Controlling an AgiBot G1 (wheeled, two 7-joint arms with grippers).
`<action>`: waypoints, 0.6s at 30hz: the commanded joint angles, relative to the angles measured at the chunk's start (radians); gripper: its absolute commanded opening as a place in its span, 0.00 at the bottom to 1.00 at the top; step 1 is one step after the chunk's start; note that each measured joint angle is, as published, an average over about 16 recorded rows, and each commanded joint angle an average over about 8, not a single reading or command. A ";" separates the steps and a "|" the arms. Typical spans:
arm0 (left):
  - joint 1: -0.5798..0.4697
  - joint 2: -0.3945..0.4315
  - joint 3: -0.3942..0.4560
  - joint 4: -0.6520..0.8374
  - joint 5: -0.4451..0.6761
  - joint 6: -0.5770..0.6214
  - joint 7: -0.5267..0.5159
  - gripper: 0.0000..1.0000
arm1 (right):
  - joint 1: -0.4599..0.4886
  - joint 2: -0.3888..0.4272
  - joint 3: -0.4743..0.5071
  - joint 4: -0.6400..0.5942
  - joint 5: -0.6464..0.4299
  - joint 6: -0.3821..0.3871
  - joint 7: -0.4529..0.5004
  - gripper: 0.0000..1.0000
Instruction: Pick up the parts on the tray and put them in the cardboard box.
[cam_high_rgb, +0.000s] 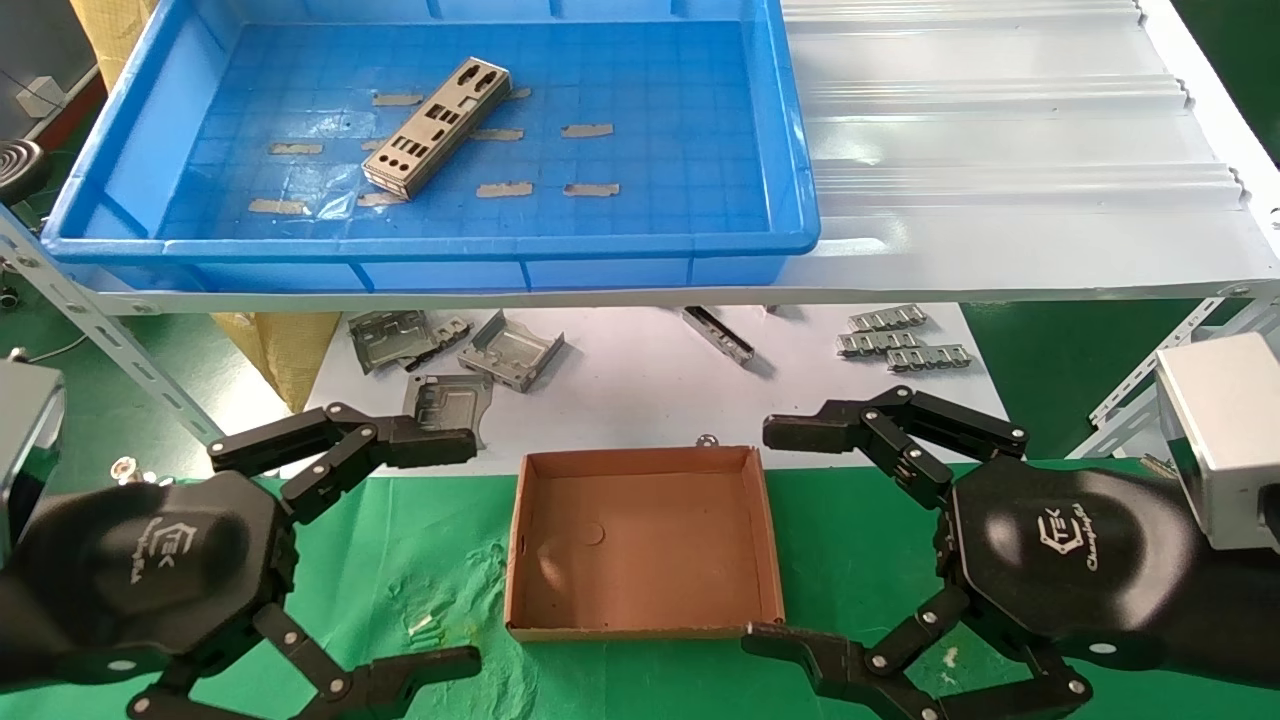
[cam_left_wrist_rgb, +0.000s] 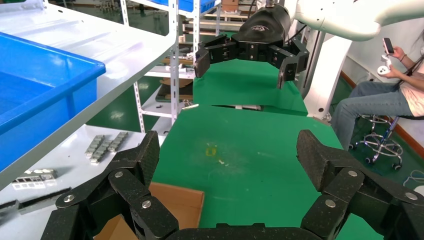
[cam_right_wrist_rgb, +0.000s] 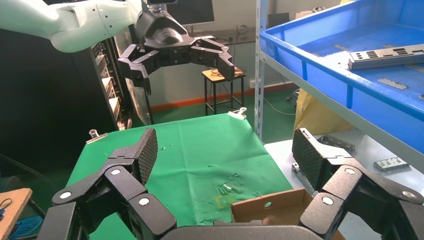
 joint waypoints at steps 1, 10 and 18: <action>0.000 0.000 0.000 0.000 0.000 0.000 0.000 1.00 | 0.000 0.000 0.000 0.000 0.000 0.000 0.000 0.25; 0.000 0.000 0.000 0.000 0.000 0.000 0.000 1.00 | 0.000 0.000 0.000 0.000 0.000 0.000 0.000 0.00; 0.000 0.000 0.000 0.000 0.000 0.000 0.000 1.00 | 0.000 0.000 0.000 0.000 0.000 0.000 0.000 0.00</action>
